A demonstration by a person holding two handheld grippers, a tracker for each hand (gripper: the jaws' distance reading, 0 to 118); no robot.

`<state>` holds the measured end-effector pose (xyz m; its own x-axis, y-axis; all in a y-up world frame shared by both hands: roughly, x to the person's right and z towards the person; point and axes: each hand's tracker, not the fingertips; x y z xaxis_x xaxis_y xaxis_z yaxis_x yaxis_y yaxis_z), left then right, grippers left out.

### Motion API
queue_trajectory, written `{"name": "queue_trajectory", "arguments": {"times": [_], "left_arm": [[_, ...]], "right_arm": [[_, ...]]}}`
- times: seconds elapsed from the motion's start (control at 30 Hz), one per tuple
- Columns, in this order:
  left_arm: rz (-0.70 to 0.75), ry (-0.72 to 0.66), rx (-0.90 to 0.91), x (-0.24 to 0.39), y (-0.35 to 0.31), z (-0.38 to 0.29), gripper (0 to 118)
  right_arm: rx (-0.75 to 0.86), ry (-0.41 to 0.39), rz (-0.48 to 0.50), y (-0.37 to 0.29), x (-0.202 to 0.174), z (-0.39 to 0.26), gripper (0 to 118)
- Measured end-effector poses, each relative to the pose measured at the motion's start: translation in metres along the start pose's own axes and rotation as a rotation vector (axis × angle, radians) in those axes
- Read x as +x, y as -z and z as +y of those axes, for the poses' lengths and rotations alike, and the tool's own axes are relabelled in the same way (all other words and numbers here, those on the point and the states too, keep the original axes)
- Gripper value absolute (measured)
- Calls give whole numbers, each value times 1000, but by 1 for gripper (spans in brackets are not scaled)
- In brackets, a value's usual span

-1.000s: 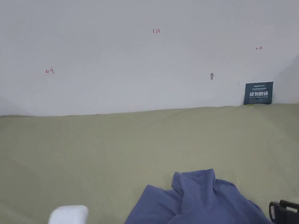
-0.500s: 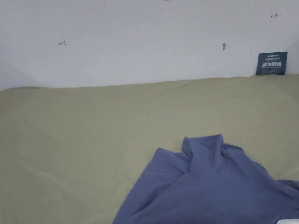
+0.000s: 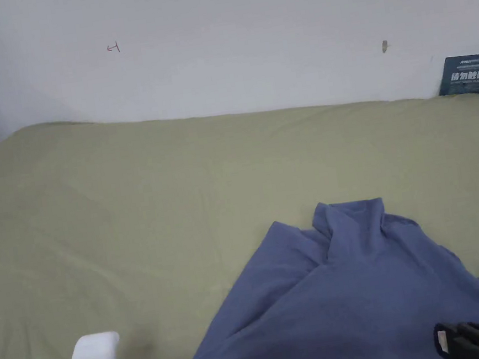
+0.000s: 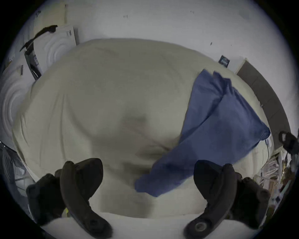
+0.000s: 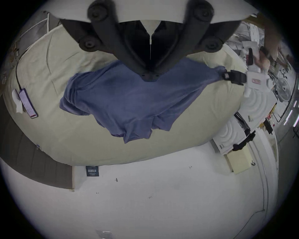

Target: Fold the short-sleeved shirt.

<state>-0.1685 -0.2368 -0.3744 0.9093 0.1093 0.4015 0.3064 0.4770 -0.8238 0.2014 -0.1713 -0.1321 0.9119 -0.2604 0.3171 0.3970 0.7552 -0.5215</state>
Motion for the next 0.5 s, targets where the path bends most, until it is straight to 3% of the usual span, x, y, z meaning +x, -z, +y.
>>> {"name": "queue_trajectory", "arguments": {"times": [0.13,0.17,0.23,0.27,0.33,0.37,0.5], "left_arm": [[-19,-38,-42,3,35,-18,89],[39,-22,-2,8,32,-22,74],[40,1,26,14,24,-23,1],[55,20,47,16,18,-23,2],[-46,19,95,13,11,-20,2],[5,16,122,17,10,-19,2],[-10,53,104,31,7,-23,2]], "right_arm": [[12,6,-20,10,16,17,2],[9,13,-26,16,23,24,2],[10,8,-50,32,37,45,4],[12,-14,-93,45,44,59,11],[-20,-55,-123,81,59,91,67],[-60,-78,-132,107,66,110,81],[-214,-123,-127,209,93,169,84]]}}
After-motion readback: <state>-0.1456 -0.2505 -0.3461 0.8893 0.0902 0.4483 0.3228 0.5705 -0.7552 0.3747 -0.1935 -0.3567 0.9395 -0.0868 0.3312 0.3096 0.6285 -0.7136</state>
